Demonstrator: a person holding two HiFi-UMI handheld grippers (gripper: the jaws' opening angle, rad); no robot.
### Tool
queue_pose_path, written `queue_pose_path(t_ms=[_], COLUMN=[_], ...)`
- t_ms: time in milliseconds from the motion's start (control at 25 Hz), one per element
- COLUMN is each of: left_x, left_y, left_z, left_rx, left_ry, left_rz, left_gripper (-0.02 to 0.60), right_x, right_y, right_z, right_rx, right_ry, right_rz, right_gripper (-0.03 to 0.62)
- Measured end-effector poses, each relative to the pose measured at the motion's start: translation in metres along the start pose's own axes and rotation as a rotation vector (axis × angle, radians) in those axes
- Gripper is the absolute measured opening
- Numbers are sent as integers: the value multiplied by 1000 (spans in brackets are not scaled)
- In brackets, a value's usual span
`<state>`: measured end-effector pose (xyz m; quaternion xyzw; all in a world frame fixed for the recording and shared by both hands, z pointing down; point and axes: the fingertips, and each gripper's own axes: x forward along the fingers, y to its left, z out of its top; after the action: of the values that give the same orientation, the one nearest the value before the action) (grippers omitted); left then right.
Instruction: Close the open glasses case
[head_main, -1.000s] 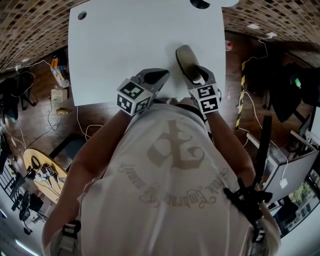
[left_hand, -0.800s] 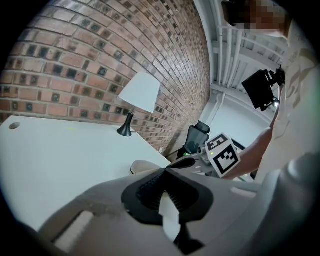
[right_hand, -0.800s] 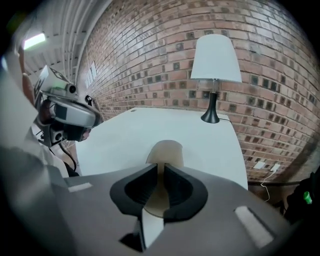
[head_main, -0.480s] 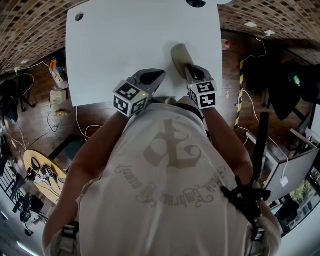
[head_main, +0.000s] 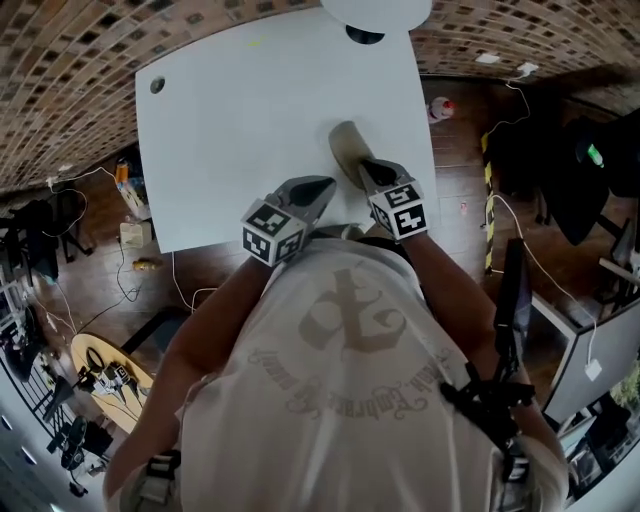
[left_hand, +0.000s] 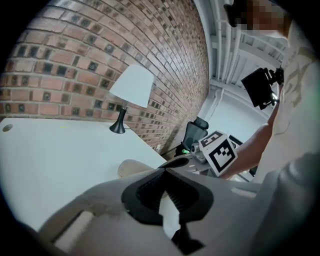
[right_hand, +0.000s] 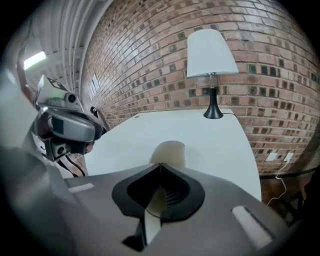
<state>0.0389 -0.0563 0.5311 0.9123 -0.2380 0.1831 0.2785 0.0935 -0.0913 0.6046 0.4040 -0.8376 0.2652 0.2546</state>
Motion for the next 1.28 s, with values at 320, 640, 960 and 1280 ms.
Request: queue_pose_path(t_ms=[320,640,960,1280], left_x=[14,17,20,12], left_y=[-10,-21,-18,-18], left_z=[15,7,16,46], left_rx=[-2,-15,5,86], left_ry=[-17,-8,-17,-87], left_rz=[57,121,88,-25], left_gripper=[8,6,6,6], right_x=[-10,-21,-54,-118], right_y=[-11,-32,-38,-28], right_z=[7,10,25,65], right_rx=[124,169,184,161], right_ry=[-43,-103,-220,-427], right_rz=[97,143,79,-23], right_gripper=[11,11,9,8])
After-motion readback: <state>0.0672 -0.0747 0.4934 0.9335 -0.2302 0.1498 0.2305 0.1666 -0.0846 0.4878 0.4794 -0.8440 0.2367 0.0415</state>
